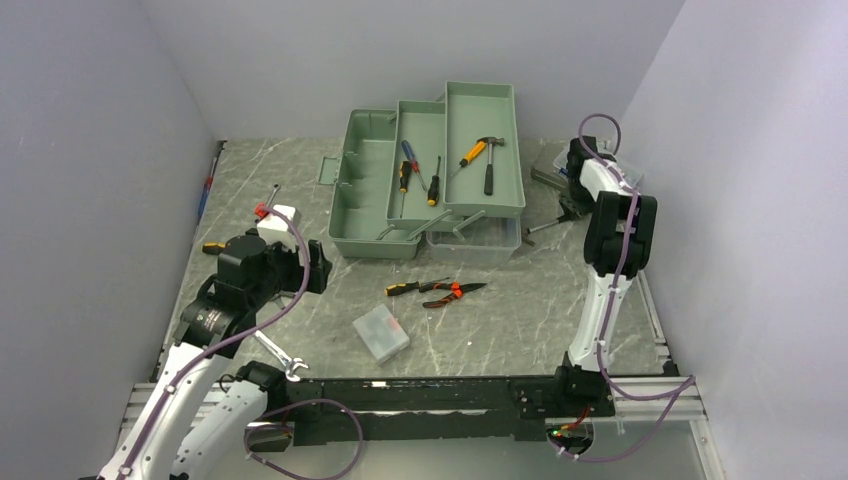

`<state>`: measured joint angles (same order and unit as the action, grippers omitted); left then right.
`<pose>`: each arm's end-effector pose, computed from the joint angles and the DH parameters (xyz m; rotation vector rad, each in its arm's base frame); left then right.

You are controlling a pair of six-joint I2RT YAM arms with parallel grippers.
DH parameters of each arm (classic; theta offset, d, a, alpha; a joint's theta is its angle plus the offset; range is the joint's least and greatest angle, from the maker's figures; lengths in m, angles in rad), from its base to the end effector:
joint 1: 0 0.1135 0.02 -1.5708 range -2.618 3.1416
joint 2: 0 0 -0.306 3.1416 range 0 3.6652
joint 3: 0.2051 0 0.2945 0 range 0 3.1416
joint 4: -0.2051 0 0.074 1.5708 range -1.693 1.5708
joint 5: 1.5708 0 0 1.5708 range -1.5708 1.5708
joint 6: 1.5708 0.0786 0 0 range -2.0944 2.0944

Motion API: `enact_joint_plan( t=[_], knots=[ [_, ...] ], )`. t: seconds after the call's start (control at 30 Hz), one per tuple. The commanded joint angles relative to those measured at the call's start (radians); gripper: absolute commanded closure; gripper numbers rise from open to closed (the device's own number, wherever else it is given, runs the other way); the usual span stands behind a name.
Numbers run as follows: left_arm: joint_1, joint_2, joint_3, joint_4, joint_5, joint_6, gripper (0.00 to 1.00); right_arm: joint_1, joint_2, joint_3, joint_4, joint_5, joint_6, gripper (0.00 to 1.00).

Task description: Pack the tool kit

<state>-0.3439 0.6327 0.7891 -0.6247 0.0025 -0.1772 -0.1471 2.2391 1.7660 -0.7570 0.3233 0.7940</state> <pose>0.1740 -0.0625 0.3297 0.1727 2.0477 -0.3280 0.5337 -0.1043 0.1357 1.2944 2.3773 -0.2704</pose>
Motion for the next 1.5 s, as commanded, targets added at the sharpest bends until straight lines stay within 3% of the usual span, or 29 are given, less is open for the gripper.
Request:
enact_joint_plan(
  t=[0.0,0.4,0.67,0.93,1.23,1.47],
  knots=[
    [0.006,-0.001,0.013,0.029,0.006,0.013,0.01,0.001,-0.008,-0.015,-0.049,0.038,-0.006,1.00],
    [0.013,-0.001,0.012,0.035,0.039,0.013,0.01,0.001,-0.419,-0.453,0.061,-0.065,-0.088,1.00],
    [0.013,0.004,0.009,0.048,0.090,0.012,0.01,0.003,-0.674,-0.736,0.196,-0.268,-0.154,1.00],
    [0.000,0.125,0.003,0.114,0.405,-0.045,0.01,0.004,-0.863,-0.966,0.370,-0.517,-0.220,1.00],
    [-0.193,0.223,0.033,0.187,0.378,-0.176,0.02,0.003,-1.049,-0.961,0.326,-0.600,-0.264,1.00],
    [-0.236,0.260,0.076,0.200,0.346,-0.190,0.01,0.003,-1.211,-0.869,0.292,-0.584,-0.215,1.00]
  ],
)
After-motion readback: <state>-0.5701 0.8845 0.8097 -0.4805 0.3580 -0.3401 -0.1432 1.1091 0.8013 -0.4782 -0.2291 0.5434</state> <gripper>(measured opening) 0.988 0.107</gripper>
